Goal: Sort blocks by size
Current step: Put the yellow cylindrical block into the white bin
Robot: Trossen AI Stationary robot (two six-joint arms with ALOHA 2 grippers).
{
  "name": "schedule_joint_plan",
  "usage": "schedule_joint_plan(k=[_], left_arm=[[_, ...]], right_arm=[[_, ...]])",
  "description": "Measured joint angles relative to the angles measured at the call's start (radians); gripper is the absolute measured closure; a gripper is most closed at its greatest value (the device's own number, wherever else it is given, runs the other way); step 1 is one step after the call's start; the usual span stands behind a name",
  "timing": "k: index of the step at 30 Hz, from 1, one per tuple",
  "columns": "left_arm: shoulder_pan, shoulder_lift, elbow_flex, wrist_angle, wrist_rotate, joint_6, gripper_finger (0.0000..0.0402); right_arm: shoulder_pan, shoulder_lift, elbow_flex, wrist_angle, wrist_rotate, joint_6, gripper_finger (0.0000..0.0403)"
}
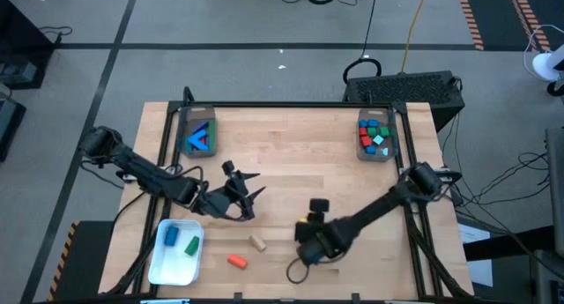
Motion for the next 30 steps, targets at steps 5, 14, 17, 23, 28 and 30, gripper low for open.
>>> schedule_joint_plan(k=[5,14,17,23,28,30], left_arm=[[-0.051,0.000,0.000,-0.003,-0.095,-0.066,0.0191],[-0.075,0.000,0.000,-0.004,-0.119,-0.213,0.0191],[-0.075,0.000,0.000,-0.004,-0.107,-0.220,0.0191],[-0.072,0.000,0.000,-0.004,-0.100,-0.310,0.0191],[-0.057,0.000,0.000,-0.005,-0.094,-0.370,0.0191],[-0.050,0.000,0.000,-0.005,-0.083,-0.373,0.0191]], right_arm=[[-0.053,-0.032,0.000,0.092,0.071,-0.133,0.0290],[-0.116,-0.048,0.000,0.222,0.286,-0.248,0.0289],[-0.136,-0.048,0.000,0.295,0.288,-0.312,0.0289],[-0.181,-0.048,0.000,0.459,0.318,-0.469,0.0289],[-0.203,-0.048,0.000,0.530,0.314,-0.554,0.0289],[-0.206,-0.048,0.000,0.557,0.314,-0.596,0.0289]])
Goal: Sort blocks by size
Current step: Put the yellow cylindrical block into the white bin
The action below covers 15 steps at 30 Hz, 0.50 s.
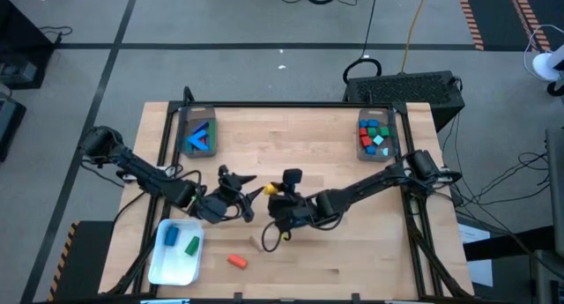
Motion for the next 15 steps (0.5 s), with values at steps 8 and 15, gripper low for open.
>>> schedule_joint_plan(k=[8,15], left_arm=[[0.033,-0.001,0.000,-0.003,0.108,0.007,0.0191],[0.035,-0.001,0.000,0.002,0.127,0.008,0.0191]], right_arm=[[-0.001,0.000,-0.003,0.089,-0.002,-0.110,0.0289],[-0.019,0.000,-0.003,0.086,-0.004,-0.106,0.0289]])
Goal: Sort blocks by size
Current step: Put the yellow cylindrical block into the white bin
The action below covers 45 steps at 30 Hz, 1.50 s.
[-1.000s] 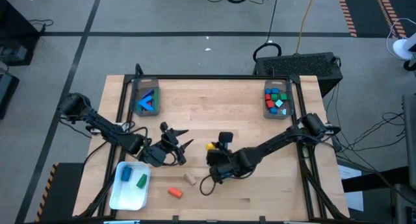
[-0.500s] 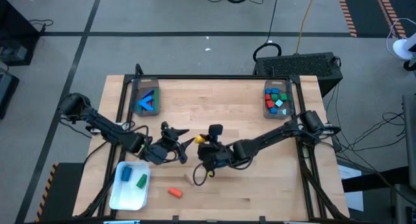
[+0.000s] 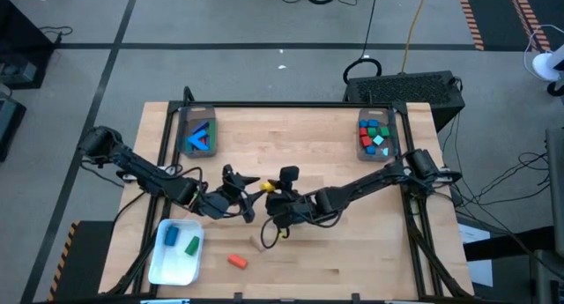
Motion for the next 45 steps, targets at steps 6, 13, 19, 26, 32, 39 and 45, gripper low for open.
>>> schedule_joint_plan(k=[6,13,19,26,32,39,45], left_arm=[[0.002,0.002,0.000,0.002,0.022,0.000,0.0191],[0.021,0.002,0.000,-0.039,0.051,-0.001,0.0183],[0.021,0.002,0.000,-0.039,0.056,-0.003,0.0121],[0.048,0.002,0.000,-0.039,0.021,0.056,0.0083],[0.083,0.043,0.000,-0.003,0.022,0.079,0.0082],[0.090,0.108,-0.001,0.114,0.032,0.188,0.0114],[0.090,0.109,-0.001,0.146,0.051,0.228,0.0184]], right_arm=[[-0.006,0.000,0.004,0.009,0.061,0.003,0.0289],[-0.006,0.000,0.004,0.006,0.079,-0.004,0.0289],[-0.006,0.000,0.004,0.006,0.076,-0.004,0.0289],[-0.006,0.000,0.004,0.013,0.072,-0.004,0.0289],[-0.007,0.000,0.003,0.011,0.074,-0.018,0.0289],[-0.006,0.002,-0.002,-0.016,0.079,-0.020,0.0289],[-0.006,0.002,0.000,0.003,0.069,-0.013,0.0289]])
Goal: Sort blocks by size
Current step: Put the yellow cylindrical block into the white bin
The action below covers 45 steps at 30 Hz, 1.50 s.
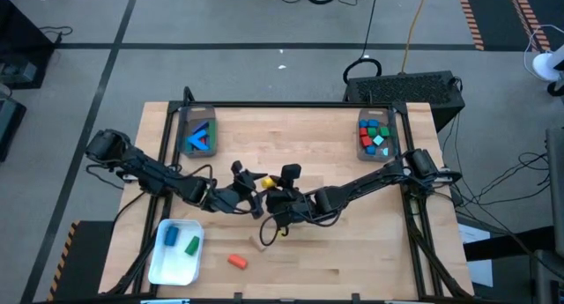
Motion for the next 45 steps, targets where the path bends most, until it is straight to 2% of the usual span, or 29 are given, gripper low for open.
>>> schedule_joint_plan(k=[7,12,16,19,23,27,35,38,43,45], left_arm=[[0.000,0.000,0.000,0.013,0.027,0.003,0.0263],[0.000,0.001,0.000,0.016,0.027,0.001,0.0267],[0.000,-0.007,0.000,0.004,0.027,0.000,0.0267],[-0.001,-0.027,0.000,-0.014,0.011,0.000,0.0267],[0.001,-0.098,0.000,-0.117,-0.056,-0.009,0.0267],[0.003,-0.200,0.001,-0.294,-0.137,-0.100,0.0267],[0.002,-0.409,0.001,-0.707,-0.190,-0.312,0.0267],[0.002,-0.468,0.001,-0.841,-0.096,-0.393,0.0267],[0.000,-0.533,0.001,-0.970,0.281,-0.487,0.0267],[-0.009,-0.545,0.001,-0.997,0.388,-0.519,0.0267]], right_arm=[[0.000,0.000,0.001,0.002,0.003,0.000,0.0289],[0.000,0.000,0.004,-0.015,-0.003,0.015,0.0282],[-0.002,-0.002,0.006,-0.036,-0.059,0.039,0.0256],[0.000,-0.003,0.008,-0.041,-0.062,0.071,0.0230],[0.000,-0.030,0.008,-0.135,-0.049,0.135,0.0195],[0.002,-0.068,0.005,-0.267,-0.057,0.238,0.0171],[0.018,-0.090,0.004,-0.449,-0.054,0.387,0.0167],[0.030,-0.090,0.000,-0.511,-0.052,0.444,0.0172],[0.049,-0.090,-0.032,-0.555,-0.051,0.492,0.0174],[0.050,-0.090,-0.048,-0.552,-0.057,0.509,0.0174]])
